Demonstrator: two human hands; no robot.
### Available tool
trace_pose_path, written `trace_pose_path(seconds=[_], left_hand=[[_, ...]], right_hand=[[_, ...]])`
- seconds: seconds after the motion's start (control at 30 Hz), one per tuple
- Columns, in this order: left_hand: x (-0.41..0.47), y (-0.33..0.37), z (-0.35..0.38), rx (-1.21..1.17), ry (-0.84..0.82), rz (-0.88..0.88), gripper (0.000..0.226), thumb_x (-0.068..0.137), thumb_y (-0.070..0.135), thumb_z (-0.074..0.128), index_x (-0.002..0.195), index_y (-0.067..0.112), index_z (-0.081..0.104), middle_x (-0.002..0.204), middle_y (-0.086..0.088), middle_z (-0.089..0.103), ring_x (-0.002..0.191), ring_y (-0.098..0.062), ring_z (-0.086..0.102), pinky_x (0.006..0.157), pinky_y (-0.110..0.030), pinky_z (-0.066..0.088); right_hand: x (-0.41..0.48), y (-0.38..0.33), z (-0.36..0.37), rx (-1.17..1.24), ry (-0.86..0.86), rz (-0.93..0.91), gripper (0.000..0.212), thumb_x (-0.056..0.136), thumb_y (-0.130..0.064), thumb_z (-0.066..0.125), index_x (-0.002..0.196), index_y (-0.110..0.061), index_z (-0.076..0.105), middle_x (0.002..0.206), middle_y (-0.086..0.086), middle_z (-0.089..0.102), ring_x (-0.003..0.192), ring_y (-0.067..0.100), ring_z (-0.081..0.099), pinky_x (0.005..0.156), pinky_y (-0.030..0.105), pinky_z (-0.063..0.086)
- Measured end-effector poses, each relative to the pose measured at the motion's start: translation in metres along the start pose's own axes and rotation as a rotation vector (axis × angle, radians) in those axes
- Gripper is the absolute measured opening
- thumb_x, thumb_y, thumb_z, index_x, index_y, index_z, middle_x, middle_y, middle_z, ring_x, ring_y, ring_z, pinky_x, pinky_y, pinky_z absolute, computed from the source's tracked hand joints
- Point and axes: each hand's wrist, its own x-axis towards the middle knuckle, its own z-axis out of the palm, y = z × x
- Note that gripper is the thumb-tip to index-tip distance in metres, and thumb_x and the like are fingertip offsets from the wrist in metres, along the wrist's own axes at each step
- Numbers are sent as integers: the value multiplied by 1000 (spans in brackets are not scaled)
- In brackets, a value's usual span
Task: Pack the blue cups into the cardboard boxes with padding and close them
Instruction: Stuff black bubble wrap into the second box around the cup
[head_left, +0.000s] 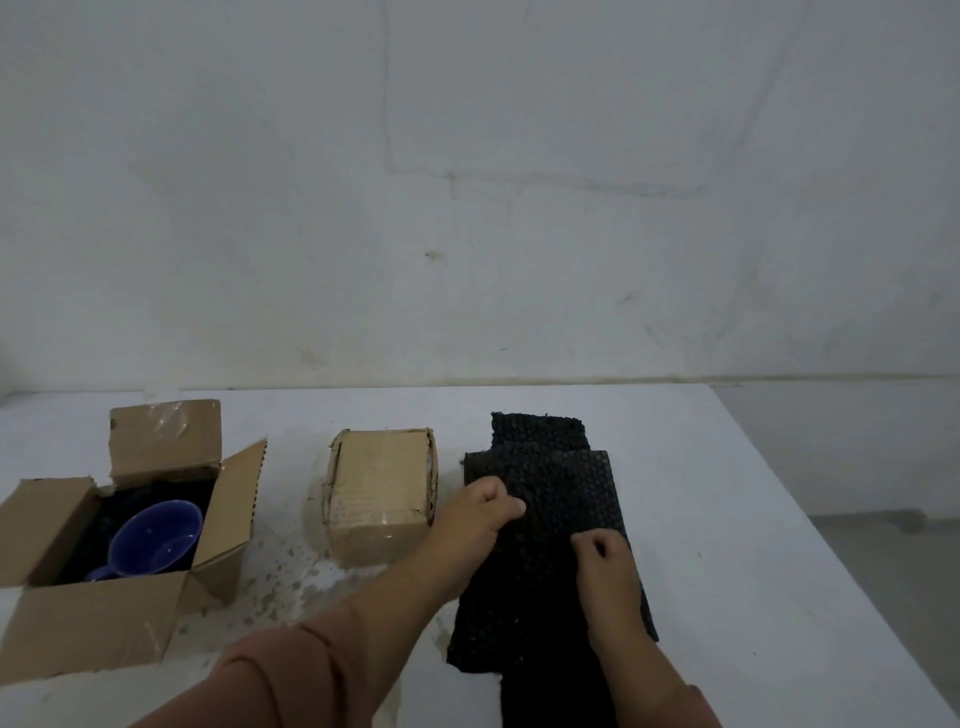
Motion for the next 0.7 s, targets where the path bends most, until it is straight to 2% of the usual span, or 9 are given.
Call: trace_pose_path(seconds=[0.1, 0.2, 0.3, 0.33, 0.4, 0.47, 0.57, 0.67, 0.7], left_hand=[[-1, 11, -12, -133, 25, -85, 44, 87, 16, 60, 50, 25, 38, 59, 2, 34, 57, -14, 35, 60, -32, 33], [-6, 14, -21, -336, 6, -181, 38, 90, 11, 53, 57, 20, 38, 64, -2, 41, 61, -17, 42, 62, -32, 36], [-20, 17, -32, -642, -83, -208, 11, 84, 8, 52, 93, 7, 56, 101, -20, 61, 91, -29, 58, 76, -38, 47], [-24, 17, -37, -713, -84, -215, 32, 78, 10, 54, 110, 5, 57, 115, -23, 60, 99, -32, 58, 83, -40, 48], [-31, 19, -49, -800, -72, -220, 54, 70, 15, 55, 123, -1, 54, 122, -25, 60, 101, -35, 60, 85, -43, 49], [-39, 22, -63, -856, -49, -206, 57, 69, 16, 53, 124, -1, 54, 115, -24, 63, 98, -36, 61, 82, -42, 50], [-50, 26, -91, -878, 18, -164, 47, 72, 15, 52, 116, 1, 59, 103, -22, 68, 93, -35, 63, 79, -41, 51], [-60, 33, -114, -710, 122, -68, 13, 86, 7, 48, 82, 8, 60, 79, -14, 66, 75, -26, 63, 65, -36, 49], [-62, 34, -122, -606, 203, -30, 17, 88, 2, 48, 75, 11, 54, 71, -10, 60, 65, -21, 60, 59, -33, 46]], right_hand=[[7, -6, -5, 163, -96, 220, 23, 87, -35, 59, 87, -12, 56, 91, 13, 62, 86, 29, 59, 78, 39, 48], [8, -12, -5, 228, -236, 290, 25, 88, -38, 57, 92, -13, 54, 100, 11, 60, 87, 24, 57, 73, 36, 46], [3, -21, -3, 294, -388, 336, 24, 89, -40, 55, 99, -18, 54, 105, 9, 59, 89, 24, 57, 73, 34, 46], [1, -24, -2, 346, -478, 390, 29, 88, -42, 57, 105, -19, 55, 109, 10, 61, 92, 25, 58, 74, 35, 47], [-6, -31, 2, 506, -666, 523, 44, 80, -41, 62, 113, -13, 57, 103, 12, 66, 86, 24, 61, 70, 33, 52], [-12, -42, 4, 693, -756, 574, 48, 75, -29, 63, 119, -10, 55, 96, 9, 68, 76, 22, 62, 60, 31, 52], [-20, -61, 4, 877, -836, 469, 51, 79, -4, 55, 129, -15, 51, 113, 11, 65, 91, 25, 62, 64, 34, 54], [-28, -84, 8, 882, -801, 320, 46, 85, 8, 46, 127, -11, 52, 118, 15, 64, 103, 29, 60, 79, 40, 51], [-30, -92, 11, 861, -734, 268, 46, 86, 9, 47, 127, -12, 50, 118, 15, 63, 104, 28, 60, 81, 39, 51]])
